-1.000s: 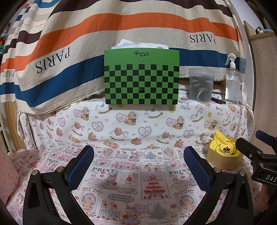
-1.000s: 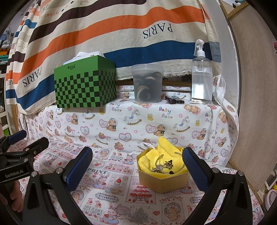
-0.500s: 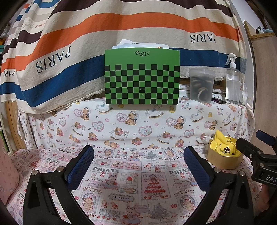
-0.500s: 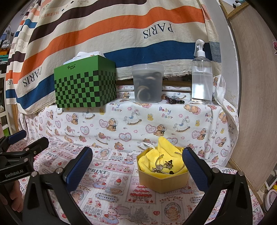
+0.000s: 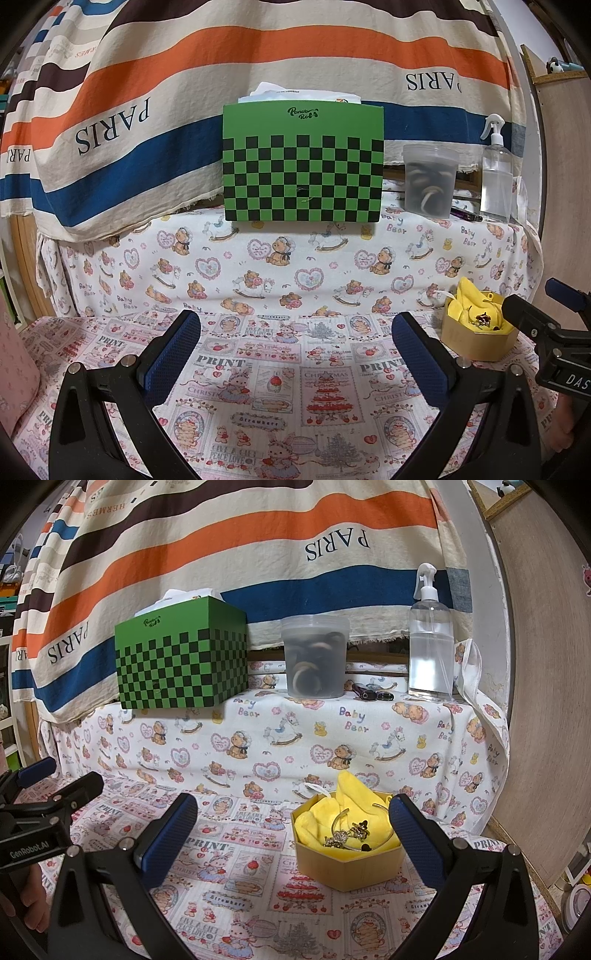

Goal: Organize jewelry

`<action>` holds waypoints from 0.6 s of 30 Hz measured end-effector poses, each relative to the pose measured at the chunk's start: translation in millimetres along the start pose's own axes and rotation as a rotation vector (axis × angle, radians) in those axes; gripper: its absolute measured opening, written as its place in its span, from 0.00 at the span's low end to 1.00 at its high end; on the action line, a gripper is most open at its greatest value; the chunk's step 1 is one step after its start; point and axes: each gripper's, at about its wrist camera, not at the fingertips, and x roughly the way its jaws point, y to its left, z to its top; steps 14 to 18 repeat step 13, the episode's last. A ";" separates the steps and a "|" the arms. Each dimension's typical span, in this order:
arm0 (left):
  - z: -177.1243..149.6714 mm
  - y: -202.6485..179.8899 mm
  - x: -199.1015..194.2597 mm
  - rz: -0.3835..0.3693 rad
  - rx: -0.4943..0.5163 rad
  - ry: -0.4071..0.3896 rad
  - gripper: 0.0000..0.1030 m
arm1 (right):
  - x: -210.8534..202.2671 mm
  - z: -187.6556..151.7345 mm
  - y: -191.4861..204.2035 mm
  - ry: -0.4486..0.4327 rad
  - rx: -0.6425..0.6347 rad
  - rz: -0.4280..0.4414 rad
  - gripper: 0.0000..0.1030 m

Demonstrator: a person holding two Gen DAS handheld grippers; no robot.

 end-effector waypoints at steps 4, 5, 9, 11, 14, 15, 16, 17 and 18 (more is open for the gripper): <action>0.1 0.8 0.1 0.001 -0.003 0.001 1.00 | 0.2 -0.3 0.2 0.001 0.001 0.000 1.00; 0.0 0.9 0.2 0.004 -0.006 0.001 1.00 | 0.3 -0.4 0.0 0.002 0.003 0.000 1.00; -1.1 3.3 0.4 0.011 -0.023 0.005 1.00 | 1.4 -1.2 -1.8 0.008 0.018 -0.002 1.00; -1.3 3.9 1.0 0.009 -0.025 0.009 1.00 | 1.7 -1.1 -2.6 0.012 0.022 -0.006 1.00; -1.4 3.2 1.2 0.005 -0.020 0.011 1.00 | 1.7 -0.7 -3.5 0.010 0.023 -0.006 1.00; -1.4 3.2 1.2 0.005 -0.020 0.011 1.00 | 1.7 -0.7 -3.5 0.010 0.023 -0.006 1.00; -1.4 3.2 1.2 0.005 -0.020 0.011 1.00 | 1.7 -0.7 -3.5 0.010 0.023 -0.006 1.00; -1.4 3.2 1.2 0.005 -0.020 0.011 1.00 | 1.7 -0.7 -3.5 0.010 0.023 -0.006 1.00; -1.4 3.2 1.2 0.005 -0.020 0.011 1.00 | 1.7 -0.7 -3.5 0.010 0.023 -0.006 1.00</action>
